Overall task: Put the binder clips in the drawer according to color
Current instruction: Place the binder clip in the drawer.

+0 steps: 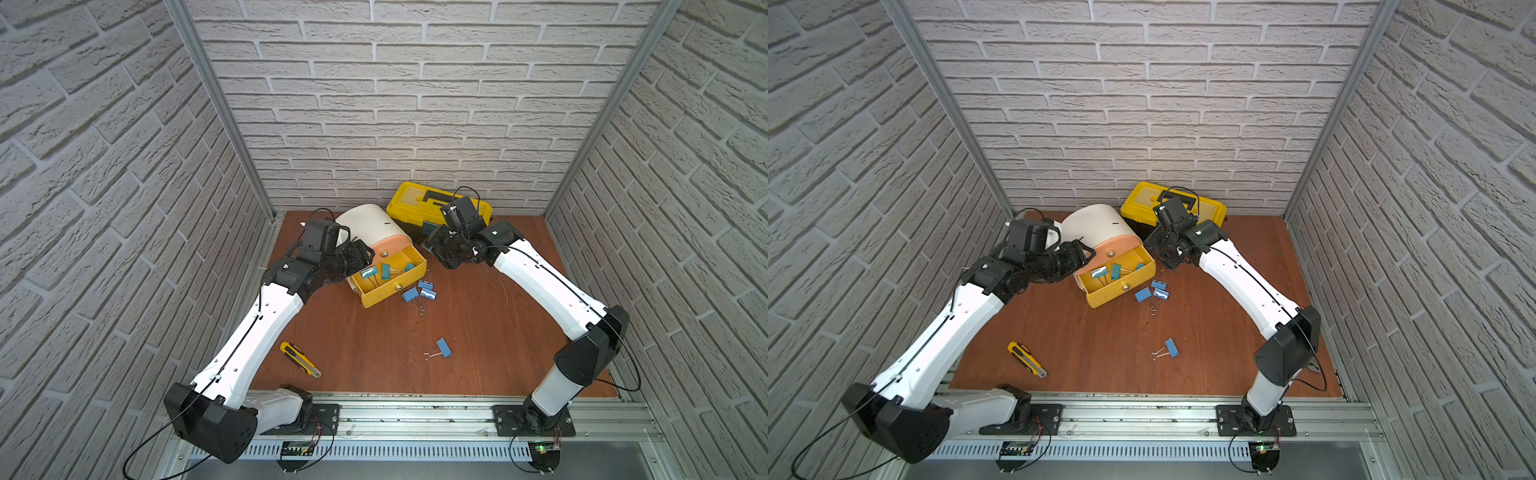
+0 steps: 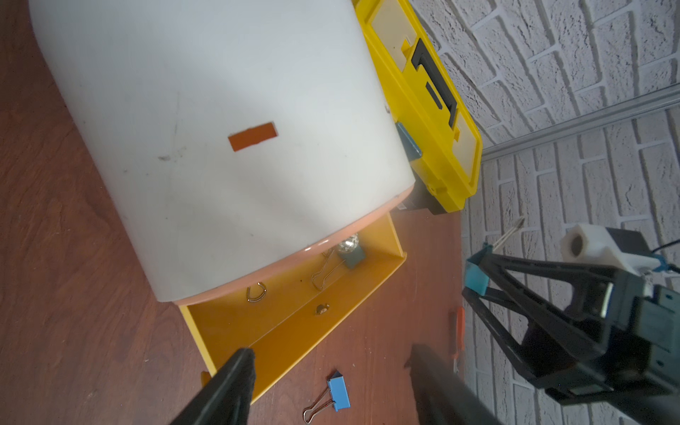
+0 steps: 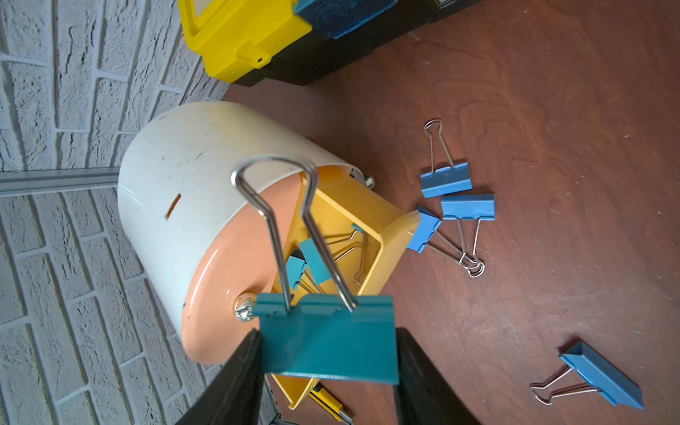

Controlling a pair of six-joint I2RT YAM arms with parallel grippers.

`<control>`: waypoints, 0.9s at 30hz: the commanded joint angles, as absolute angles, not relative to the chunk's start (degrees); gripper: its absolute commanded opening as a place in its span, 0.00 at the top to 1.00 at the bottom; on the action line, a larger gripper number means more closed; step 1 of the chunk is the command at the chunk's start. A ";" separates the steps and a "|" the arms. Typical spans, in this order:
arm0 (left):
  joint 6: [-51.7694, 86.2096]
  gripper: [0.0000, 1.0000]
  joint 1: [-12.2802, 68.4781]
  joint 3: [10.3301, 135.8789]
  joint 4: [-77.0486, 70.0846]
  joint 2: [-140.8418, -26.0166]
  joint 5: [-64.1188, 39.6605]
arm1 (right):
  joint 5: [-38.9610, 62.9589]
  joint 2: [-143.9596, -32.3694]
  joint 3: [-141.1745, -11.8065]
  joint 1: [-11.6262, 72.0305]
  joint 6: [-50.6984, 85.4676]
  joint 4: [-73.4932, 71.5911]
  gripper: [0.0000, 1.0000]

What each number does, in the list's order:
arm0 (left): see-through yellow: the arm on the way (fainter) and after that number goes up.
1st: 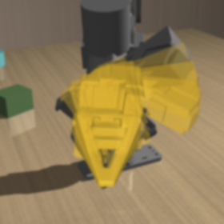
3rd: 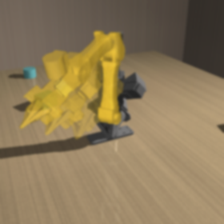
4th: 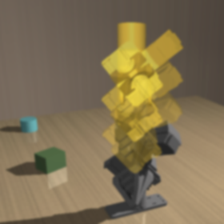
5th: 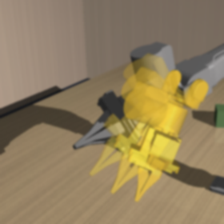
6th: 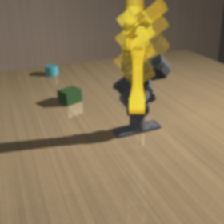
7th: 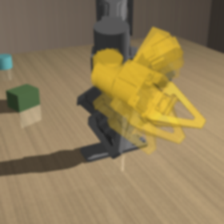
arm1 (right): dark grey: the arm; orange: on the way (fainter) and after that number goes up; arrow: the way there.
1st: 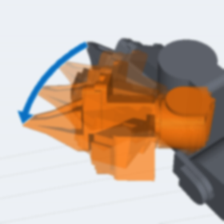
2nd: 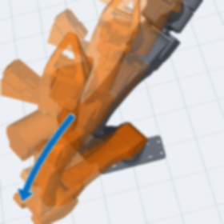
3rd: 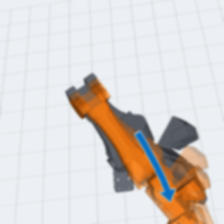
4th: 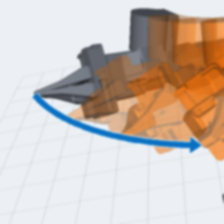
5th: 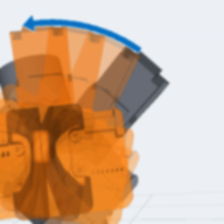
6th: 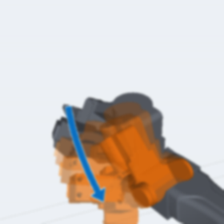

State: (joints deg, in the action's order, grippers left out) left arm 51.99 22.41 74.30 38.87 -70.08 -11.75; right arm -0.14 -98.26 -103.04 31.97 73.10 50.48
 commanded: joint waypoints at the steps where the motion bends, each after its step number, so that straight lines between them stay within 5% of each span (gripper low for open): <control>1: 50.70 0.29 21.58 75.41 38.43 -69.45 -12.53 | 1.42 -100.51 -106.19 33.77 71.64 50.89 0.52; 27: 51.51 0.29 19.96 70.44 38.84 -63.94 -10.81 | 5.34 -108.00 -110.59 36.21 71.54 49.57 0.40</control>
State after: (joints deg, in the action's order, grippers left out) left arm 52.10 20.51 71.48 39.48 -65.34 -11.42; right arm 4.99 -107.26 -108.79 36.10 72.49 50.37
